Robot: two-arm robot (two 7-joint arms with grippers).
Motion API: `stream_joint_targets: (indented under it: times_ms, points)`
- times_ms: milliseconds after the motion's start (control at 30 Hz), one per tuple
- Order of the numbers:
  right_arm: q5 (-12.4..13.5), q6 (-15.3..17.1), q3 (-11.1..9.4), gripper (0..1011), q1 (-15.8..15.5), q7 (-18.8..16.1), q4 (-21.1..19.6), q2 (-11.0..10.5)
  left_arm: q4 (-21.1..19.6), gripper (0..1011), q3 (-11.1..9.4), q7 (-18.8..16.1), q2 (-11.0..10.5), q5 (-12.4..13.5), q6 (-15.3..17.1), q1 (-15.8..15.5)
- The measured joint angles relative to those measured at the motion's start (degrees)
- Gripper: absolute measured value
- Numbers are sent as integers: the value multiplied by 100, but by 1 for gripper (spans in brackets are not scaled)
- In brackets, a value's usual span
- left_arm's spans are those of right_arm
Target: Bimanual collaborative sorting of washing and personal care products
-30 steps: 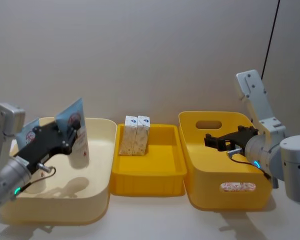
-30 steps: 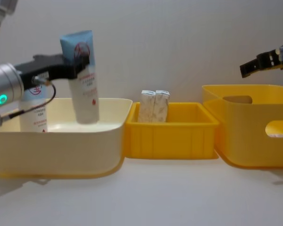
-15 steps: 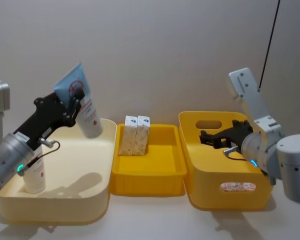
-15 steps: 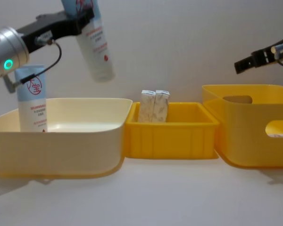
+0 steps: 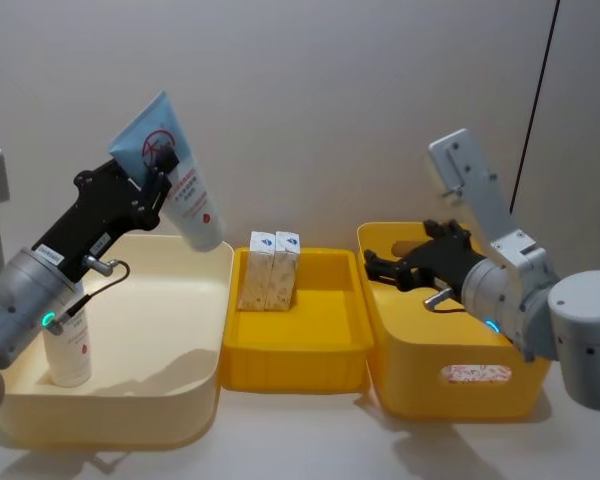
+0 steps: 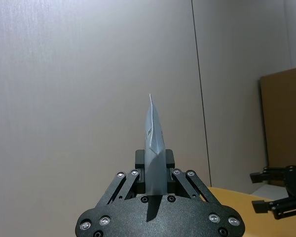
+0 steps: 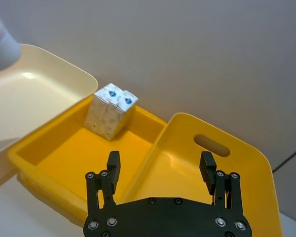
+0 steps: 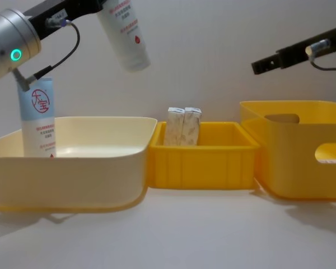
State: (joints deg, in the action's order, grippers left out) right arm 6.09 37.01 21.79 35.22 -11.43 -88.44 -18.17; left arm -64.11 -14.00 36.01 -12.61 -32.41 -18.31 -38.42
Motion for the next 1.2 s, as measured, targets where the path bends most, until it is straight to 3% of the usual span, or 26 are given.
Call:
stream_joint_targets:
  times_ms: [167,433,867,1200]
  points:
    - [1,-295,96,1001,30,-267,3,-81,-92,205,-7,64,23,-110,11,21]
    - [-132,-469,279,1001,119,-446,79,-155,-203,204,-60,152,47,-234,52,36]
    - [-406,-971,715,1001,418,-930,375,-246,-381,205,-184,233,26,-315,130,111]
    - [-580,-1548,1072,1001,762,-1494,702,-259,-467,205,-260,255,9,-373,141,175]
